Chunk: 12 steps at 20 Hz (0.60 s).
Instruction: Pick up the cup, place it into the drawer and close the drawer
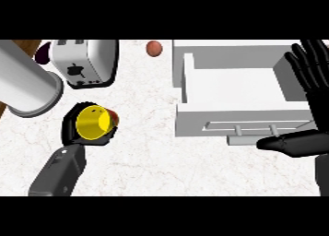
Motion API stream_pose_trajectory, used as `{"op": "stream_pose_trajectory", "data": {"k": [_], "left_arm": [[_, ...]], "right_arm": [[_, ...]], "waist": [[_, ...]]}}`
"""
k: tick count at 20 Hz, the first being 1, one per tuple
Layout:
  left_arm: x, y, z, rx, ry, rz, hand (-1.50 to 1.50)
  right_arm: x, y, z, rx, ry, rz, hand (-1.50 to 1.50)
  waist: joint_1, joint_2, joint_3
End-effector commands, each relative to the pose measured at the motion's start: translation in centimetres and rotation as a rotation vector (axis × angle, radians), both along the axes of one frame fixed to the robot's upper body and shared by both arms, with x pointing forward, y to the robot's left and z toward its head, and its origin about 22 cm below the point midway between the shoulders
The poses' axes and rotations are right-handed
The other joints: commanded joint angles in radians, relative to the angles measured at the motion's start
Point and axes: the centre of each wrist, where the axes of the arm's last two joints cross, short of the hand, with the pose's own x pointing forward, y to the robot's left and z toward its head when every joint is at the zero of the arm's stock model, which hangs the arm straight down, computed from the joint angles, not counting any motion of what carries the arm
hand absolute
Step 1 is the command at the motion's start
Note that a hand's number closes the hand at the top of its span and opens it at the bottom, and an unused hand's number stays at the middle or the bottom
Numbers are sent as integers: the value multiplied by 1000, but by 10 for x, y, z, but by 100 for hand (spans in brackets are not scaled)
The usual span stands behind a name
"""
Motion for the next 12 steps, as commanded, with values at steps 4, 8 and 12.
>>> {"op": "stream_pose_trajectory", "data": {"k": [4,8,12], "left_arm": [[52,-39,55,-5,-169,-175,150],[84,-80,113,18,-195,-243,150],[99,-122,164,50,-202,-323,150]], "right_arm": [[-7,-12,1,-19,18,-8,-150],[-3,-16,-9,-4,3,-47,-150],[2,-14,-8,7,8,-44,-150]], "waist": [[11,-8,3],[23,-13,4],[27,-15,4]]}}
